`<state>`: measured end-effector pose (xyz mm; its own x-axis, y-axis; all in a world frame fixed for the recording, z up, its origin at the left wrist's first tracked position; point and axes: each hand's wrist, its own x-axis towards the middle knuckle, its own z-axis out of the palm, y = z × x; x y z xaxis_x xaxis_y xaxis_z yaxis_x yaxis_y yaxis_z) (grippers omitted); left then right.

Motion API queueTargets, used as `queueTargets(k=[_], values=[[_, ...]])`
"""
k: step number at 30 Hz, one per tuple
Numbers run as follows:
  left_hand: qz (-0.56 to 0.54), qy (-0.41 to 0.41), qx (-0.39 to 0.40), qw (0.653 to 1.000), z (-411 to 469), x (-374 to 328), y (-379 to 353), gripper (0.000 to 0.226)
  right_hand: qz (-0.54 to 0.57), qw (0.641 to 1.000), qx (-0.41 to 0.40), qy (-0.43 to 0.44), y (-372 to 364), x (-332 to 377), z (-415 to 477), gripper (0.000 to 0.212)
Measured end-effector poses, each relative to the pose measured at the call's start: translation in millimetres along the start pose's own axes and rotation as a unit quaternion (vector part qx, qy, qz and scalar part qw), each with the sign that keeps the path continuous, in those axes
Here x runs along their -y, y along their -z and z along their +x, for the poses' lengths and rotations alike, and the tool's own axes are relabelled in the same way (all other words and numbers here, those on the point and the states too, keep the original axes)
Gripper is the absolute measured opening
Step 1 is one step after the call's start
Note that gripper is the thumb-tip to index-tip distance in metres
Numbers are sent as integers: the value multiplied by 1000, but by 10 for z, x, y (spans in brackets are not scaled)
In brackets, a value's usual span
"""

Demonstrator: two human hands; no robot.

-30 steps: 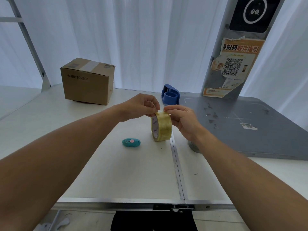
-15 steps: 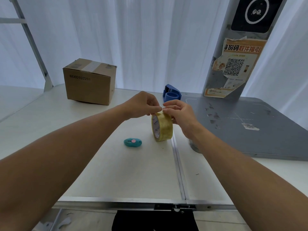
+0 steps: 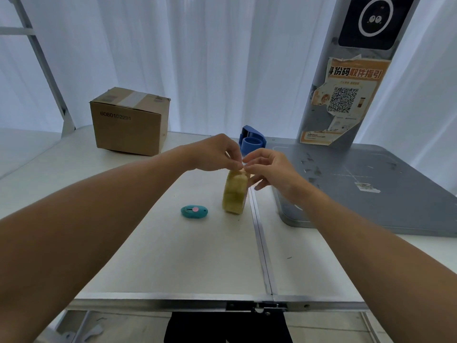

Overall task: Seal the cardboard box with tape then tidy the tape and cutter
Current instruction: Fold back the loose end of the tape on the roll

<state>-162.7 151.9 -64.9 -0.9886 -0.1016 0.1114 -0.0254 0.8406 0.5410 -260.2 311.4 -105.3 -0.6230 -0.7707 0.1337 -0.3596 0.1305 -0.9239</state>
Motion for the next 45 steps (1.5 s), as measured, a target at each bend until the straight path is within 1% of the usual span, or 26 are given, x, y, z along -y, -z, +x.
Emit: queueTargets(k=[1, 3, 4, 6, 9, 13, 17, 21, 25, 27, 30, 31, 33, 34, 36, 40, 45], values=[[14, -1, -1, 1000, 6, -16, 5, 14, -51, 999, 0, 5, 15, 5, 8, 8], [41, -10, 3, 999, 14, -42, 15, 16, -151, 988, -11, 28, 49, 21, 32, 9], [50, -14, 8, 999, 13, -49, 19, 17, -180, 983, -14, 43, 71, 35, 41, 9], [64, -21, 13, 998, -2, -68, 19, 17, -203, 977, 1, 67, 110, 78, 40, 9], [83, -22, 5, 996, -8, -67, -11, 19, -232, 969, 21, 80, 117, 120, 39, 5], [117, 9, 8, 993, -9, -28, -173, 18, -297, 949, -15, 100, 9, 23, 70, 9], [140, 8, -6, 990, 5, -37, -231, 16, -297, 948, -60, 101, -51, -17, 80, 9], [168, -7, -25, 986, 14, -75, -192, 6, -283, 951, -80, 92, -39, 62, 109, 11], [173, -15, -50, 984, 7, -96, -194, 13, -273, 953, -104, 84, -61, 75, 151, 9], [172, -17, -68, 983, 3, -93, -216, 17, -253, 959, -107, 71, -72, 64, 159, 8], [189, -19, -73, 979, 7, -44, -267, 12, -236, 965, -95, 60, -85, 15, 150, 8], [174, -12, -73, 982, 9, -18, -269, 12, -233, 966, -97, 62, -86, -7, 142, 8], [101, 11, -67, 993, 10, 25, -229, 14, -227, 966, -105, 69, -82, -36, 125, 7], [67, 14, -62, 996, 4, 46, -201, 14, -222, 967, -103, 71, -77, -40, 118, 7], [33, 9, -52, 998, -13, 75, -146, 14, -214, 970, -90, 75, -69, -38, 103, 6], [28, 0, -38, 999, -32, 101, -107, 13, -229, 965, -85, 96, -59, -27, 76, 9], [18, -8, -61, 998, -49, 122, -117, 8, -233, 962, -91, 107, -64, -56, 81, 10]])
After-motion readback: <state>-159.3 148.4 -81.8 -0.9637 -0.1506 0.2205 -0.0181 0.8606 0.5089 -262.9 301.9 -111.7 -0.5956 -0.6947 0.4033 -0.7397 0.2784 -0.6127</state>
